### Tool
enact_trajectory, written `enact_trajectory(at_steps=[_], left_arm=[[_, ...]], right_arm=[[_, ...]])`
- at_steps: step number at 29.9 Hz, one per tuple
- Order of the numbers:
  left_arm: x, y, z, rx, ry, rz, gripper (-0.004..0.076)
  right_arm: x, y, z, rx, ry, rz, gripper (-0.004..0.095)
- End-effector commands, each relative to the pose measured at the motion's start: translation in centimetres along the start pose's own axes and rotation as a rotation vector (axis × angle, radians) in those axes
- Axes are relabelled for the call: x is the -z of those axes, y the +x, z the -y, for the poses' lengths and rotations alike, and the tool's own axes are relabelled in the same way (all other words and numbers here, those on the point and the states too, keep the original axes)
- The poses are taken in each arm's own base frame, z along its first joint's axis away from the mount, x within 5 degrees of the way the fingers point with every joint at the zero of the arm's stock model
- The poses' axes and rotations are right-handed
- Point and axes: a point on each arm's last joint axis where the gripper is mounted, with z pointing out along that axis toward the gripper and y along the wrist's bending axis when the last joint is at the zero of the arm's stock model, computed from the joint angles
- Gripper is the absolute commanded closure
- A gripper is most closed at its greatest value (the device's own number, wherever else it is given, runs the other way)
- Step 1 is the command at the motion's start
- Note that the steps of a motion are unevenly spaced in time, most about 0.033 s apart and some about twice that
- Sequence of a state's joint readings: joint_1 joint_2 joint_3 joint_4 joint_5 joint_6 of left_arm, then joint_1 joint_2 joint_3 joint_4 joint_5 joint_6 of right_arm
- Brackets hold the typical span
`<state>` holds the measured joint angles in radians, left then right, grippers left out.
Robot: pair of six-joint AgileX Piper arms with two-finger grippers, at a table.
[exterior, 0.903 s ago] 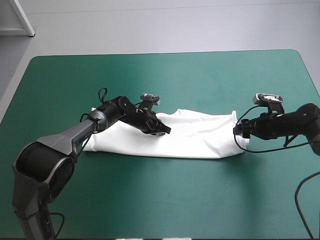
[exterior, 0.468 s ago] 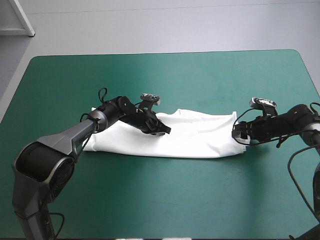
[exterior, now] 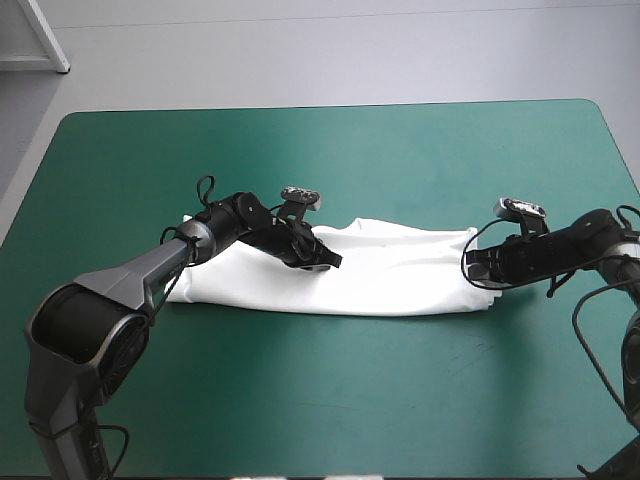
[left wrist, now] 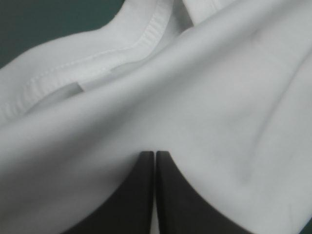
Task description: Fold the cloth
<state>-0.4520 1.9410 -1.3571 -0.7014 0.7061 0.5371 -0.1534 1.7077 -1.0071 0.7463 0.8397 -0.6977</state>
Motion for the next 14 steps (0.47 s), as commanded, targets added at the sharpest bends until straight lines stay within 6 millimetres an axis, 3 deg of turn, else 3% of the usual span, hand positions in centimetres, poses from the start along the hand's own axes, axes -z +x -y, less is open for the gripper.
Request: enact_trajectory(at_steps=[1,9,14], left_arm=[[1.6,-1.1,1.0,-0.011,0.011,0.065,0.0703],[1.6,-1.0,1.0,-0.016,0.013,0.062,0.0703],[1.6,-1.1,1.0,-0.016,0.008,0.07,0.0703]], right_arm=[[0.6,-0.2,-0.7,0.058,-0.018,0.01,0.0916],[2.4,-2.2,-2.6,0.077,-0.134,0.127,0.0917],[5.3,-3.3,-4.6,0.152,-0.136,0.208,0.0917]])
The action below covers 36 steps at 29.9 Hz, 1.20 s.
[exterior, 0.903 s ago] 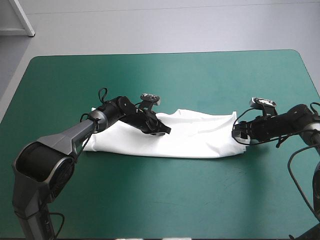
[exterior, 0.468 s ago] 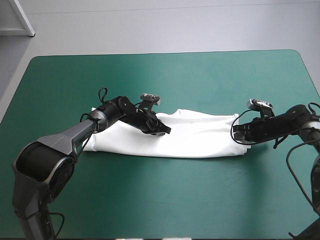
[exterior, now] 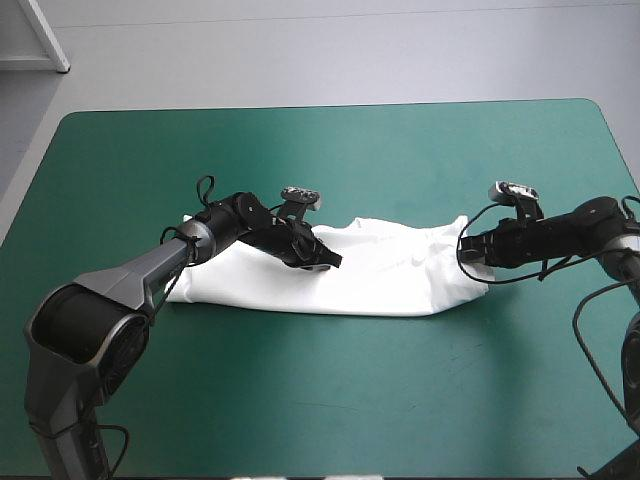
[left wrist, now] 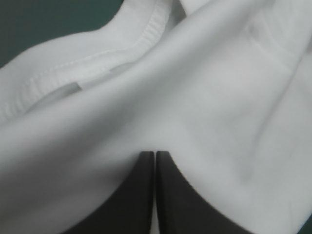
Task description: Fold the cloth
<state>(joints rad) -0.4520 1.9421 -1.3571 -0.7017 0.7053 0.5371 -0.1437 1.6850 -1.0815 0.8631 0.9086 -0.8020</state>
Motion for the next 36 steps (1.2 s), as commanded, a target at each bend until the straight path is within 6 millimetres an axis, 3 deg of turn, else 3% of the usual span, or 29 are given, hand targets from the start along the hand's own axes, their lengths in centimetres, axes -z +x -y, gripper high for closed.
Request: enact_trajectory(at_steps=[1,5,12,18,21,23,26,29,32,36], left_arm=[[1.6,-1.1,1.0,-0.016,0.007,0.072,0.0703],[1.6,-1.1,1.0,-0.016,0.007,0.072,0.0703],[1.6,-1.2,1.0,-0.016,0.001,0.082,0.0703],[1.7,-1.3,0.8,-0.014,-0.005,0.092,0.0703],[1.8,-1.6,0.7,-0.013,-0.022,0.122,0.0703],[2.9,-2.0,0.7,-0.028,-0.039,0.158,0.0703],[6.1,-2.8,0.9,-0.076,-0.075,0.213,0.0705],[11.4,-3.6,0.8,-0.122,-0.164,0.29,0.0705],[18.3,-3.5,0.6,-0.16,-0.306,0.356,0.0705],[27.2,-1.4,1.0,-0.167,-0.547,0.374,0.0705]], right_arm=[[3.5,-2.1,-3.2,0.08,-0.034,0.137,0.0917],[5.1,-3.3,-6.1,0.153,-0.073,0.171,0.0916],[5.7,-4.7,-12.1,0.279,-0.154,0.203,0.0916],[7.4,-6.3,-17.0,0.367,-0.215,0.263,0.0916],[7.9,-6.6,-18.4,0.395,-0.232,0.277,0.0916],[7.8,-6.6,-18.9,0.394,-0.242,0.276,0.0916],[7.6,-6.4,-19.3,0.395,-0.243,0.264,0.0916],[7.1,-6.2,-19.9,0.407,-0.246,0.25,0.0916],[5.7,-6.1,-20.8,0.409,-0.263,0.232,0.0916],[2.9,-6.2,-23.6,0.461,-0.302,0.181,0.0916]])
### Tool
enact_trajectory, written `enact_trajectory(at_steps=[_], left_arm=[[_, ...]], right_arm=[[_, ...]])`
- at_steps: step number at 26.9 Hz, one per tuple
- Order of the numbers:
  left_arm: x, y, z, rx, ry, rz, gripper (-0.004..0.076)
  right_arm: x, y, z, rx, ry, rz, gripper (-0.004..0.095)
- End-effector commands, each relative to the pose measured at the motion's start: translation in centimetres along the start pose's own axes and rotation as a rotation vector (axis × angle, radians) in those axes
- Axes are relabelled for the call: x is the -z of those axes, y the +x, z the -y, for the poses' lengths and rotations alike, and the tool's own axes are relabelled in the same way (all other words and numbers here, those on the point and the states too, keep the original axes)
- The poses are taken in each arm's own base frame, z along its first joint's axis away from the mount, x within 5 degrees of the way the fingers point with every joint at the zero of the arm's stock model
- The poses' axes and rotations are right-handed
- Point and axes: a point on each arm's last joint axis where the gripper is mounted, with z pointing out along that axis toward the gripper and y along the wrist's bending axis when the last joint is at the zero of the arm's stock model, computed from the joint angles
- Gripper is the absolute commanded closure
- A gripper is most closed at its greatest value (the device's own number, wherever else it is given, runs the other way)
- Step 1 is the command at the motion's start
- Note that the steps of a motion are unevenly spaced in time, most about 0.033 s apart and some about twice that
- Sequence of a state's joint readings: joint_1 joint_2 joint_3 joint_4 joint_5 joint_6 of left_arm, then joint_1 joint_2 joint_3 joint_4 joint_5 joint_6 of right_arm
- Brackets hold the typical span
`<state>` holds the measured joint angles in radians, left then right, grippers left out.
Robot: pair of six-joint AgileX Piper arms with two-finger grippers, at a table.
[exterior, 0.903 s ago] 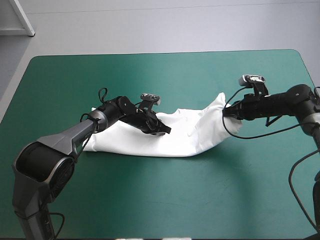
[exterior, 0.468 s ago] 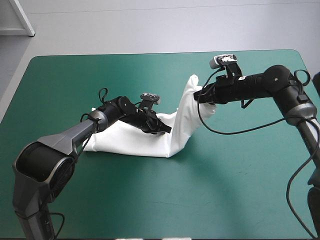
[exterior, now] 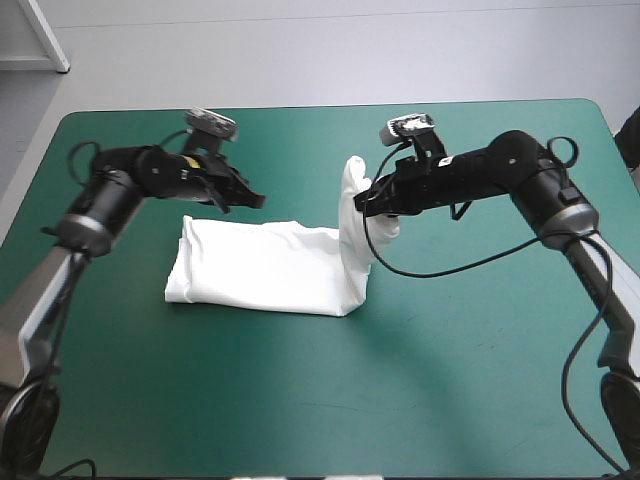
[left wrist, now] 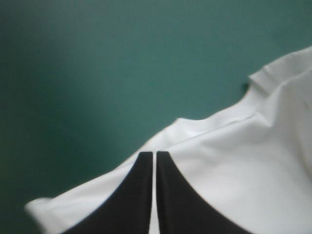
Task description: Fold the cloth
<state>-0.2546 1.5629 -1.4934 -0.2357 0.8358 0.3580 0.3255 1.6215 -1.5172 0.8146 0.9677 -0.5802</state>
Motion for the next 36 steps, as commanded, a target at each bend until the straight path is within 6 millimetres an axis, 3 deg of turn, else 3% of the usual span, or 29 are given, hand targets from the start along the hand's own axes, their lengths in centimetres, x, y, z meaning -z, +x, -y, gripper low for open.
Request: enact_trajectory(at_steps=[1,3,6,10,15,21,22,27,28,31,32,34,36], left_arm=[[8.9,-0.9,-1.6,-0.007,-0.204,0.094,0.0705],[12.3,-0.6,-1.9,-0.005,-0.292,0.109,0.0705],[15.5,0.0,-1.7,-0.008,-0.352,0.119,0.0705],[17.9,1.1,-1.0,0.006,-0.366,0.111,0.0705],[19.3,1.9,-0.4,0.013,-0.363,0.1,0.0705],[19.1,2.0,-0.5,0.017,-0.358,0.072,0.0705],[19.1,2.0,-0.5,0.017,-0.358,0.072,0.0705],[19.1,2.0,-0.5,0.017,-0.358,0.072,0.0705],[19.1,2.0,-0.5,0.017,-0.358,0.072,0.0705],[19.1,2.0,-0.5,0.017,-0.358,0.072,0.0705],[19.1,2.0,-0.5,0.017,-0.357,0.071,0.0705],[19.1,2.0,-0.5,0.016,-0.359,0.071,0.0705],[19.1,2.1,-0.6,0.012,-0.372,0.068,0.0705]], right_arm=[[-1.0,-2.3,-3.2,0.063,-0.054,0.071,0.0916],[-2.8,-3.4,-4.9,0.107,-0.081,0.067,0.0916],[-5.8,-4.9,-6.4,0.137,-0.104,0.047,0.0916],[-9.6,-6.2,-7.9,0.162,-0.151,0.005,0.0916],[-15.2,-6.3,-8.9,0.179,-0.18,-0.046,0.0916],[-18.6,-6.1,-10.3,0.176,-0.272,-0.054,0.091],[-19.3,-5.8,-10.7,0.202,-0.308,-0.063,0.0822],[-18.8,-6.0,-11.7,0.21,-0.396,-0.042,0.0219],[-18.4,-6.2,-12.1,0.221,-0.44,-0.033,0.0152],[-16.9,-6.6,-13.5,0.24,-0.608,0.004,0.0191],[-16.0,-7.2,-13.6,0.221,-0.648,0.035,0.0309],[-15.3,-7.8,-12.1,0.158,-0.544,0.014,0.0458],[-14.2,-8.5,-10.1,0.116,-0.37,-0.003,0.0489]])
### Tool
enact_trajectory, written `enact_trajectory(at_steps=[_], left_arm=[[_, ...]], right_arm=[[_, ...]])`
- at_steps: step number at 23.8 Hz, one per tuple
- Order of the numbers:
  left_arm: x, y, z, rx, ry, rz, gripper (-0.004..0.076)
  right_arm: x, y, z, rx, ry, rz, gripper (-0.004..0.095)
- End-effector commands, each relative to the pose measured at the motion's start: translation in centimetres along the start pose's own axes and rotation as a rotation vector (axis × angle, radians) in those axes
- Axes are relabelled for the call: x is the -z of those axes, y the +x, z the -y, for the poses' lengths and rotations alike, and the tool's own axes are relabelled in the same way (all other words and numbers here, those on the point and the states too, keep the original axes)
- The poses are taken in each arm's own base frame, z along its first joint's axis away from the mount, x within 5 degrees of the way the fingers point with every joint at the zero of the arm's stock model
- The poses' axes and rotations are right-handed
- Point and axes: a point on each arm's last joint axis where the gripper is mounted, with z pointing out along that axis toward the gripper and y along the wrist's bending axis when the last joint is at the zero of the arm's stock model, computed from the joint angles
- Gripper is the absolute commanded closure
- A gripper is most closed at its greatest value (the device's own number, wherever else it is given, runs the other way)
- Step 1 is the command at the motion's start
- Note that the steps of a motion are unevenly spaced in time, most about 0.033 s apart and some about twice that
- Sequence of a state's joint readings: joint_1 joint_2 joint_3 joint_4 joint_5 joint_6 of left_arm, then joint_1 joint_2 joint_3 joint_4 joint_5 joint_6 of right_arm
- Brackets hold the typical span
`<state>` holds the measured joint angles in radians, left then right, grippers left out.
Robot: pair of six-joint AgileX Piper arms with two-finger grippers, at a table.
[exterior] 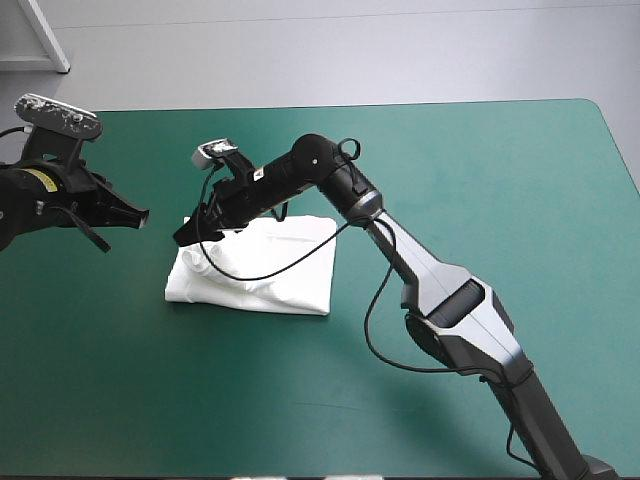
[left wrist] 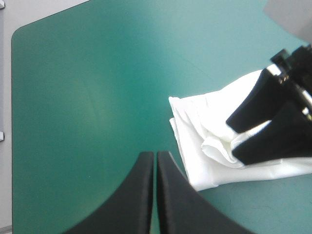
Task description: Fold the cloth
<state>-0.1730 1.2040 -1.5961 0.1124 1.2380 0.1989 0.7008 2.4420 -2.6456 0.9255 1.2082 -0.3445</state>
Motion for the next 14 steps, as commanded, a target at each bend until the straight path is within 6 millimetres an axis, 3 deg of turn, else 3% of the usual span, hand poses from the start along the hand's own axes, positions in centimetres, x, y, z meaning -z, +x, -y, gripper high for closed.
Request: enact_trajectory(at_steps=[1,5,9,10,14], left_arm=[[1.4,-0.6,-0.4,0.009,-0.032,0.091,0.0705],[1.3,-0.8,-0.4,0.009,-0.035,0.097,0.0705],[1.2,-0.9,-0.4,0.022,-0.038,0.109,0.0705],[1.2,-0.9,-0.4,0.023,-0.036,0.109,0.0705],[1.0,-0.9,-0.4,0.033,-0.03,0.108,0.0705]], right_arm=[[6.2,-2.9,-2.6,0.022,0.155,0.117,0.0489],[9.3,-2.5,-3.9,0.022,0.31,0.074,0.049],[11.6,3.6,-3.6,-0.013,0.503,-0.082,0.049],[12.6,5.3,-3.2,-0.04,0.547,-0.012,0.0491],[14.3,8.8,-1.0,-0.174,0.577,0.193,0.0479]])
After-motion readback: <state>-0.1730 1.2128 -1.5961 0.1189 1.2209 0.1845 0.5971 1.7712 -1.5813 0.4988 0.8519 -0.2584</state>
